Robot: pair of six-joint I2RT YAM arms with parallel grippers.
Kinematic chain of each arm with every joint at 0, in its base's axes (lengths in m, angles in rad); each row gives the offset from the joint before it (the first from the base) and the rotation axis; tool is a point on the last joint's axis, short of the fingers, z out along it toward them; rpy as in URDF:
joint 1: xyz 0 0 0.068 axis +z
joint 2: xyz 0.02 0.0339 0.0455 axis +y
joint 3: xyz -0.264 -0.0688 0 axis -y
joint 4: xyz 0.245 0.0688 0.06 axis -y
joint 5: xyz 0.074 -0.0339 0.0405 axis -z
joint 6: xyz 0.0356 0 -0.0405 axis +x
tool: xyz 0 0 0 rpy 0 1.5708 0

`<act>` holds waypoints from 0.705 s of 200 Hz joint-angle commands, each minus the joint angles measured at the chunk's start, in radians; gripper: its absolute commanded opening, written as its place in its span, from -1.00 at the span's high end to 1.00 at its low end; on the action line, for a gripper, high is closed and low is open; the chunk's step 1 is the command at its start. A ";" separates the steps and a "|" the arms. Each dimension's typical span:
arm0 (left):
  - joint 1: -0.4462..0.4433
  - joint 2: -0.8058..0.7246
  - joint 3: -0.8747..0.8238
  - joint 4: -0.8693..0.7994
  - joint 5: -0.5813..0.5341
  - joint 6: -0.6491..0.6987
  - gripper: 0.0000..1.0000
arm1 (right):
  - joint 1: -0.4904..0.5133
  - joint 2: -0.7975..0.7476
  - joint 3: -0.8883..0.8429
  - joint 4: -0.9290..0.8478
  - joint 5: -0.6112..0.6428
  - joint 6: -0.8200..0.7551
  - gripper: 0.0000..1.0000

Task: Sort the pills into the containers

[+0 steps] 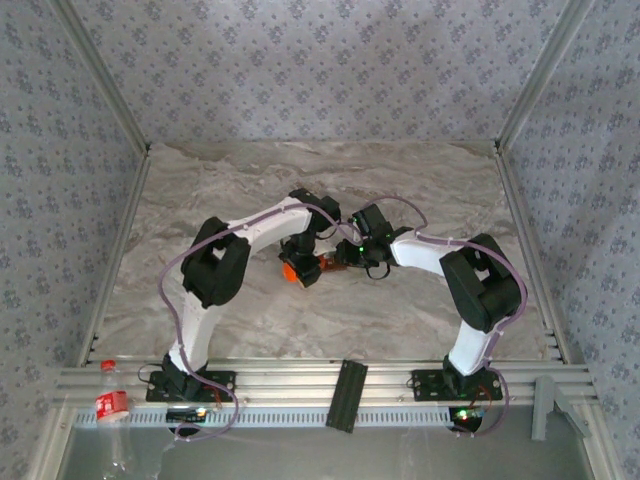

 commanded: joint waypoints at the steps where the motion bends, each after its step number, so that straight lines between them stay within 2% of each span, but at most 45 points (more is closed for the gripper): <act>1: 0.001 0.024 0.033 -0.042 0.028 -0.004 1.00 | 0.003 0.049 -0.031 -0.081 0.031 0.013 0.27; 66: 0.010 0.055 0.036 -0.053 0.063 -0.013 1.00 | 0.000 0.043 -0.030 -0.086 0.030 0.010 0.27; 141: 0.059 0.036 -0.003 -0.022 0.170 -0.029 1.00 | 0.000 0.043 -0.031 -0.084 0.032 0.011 0.27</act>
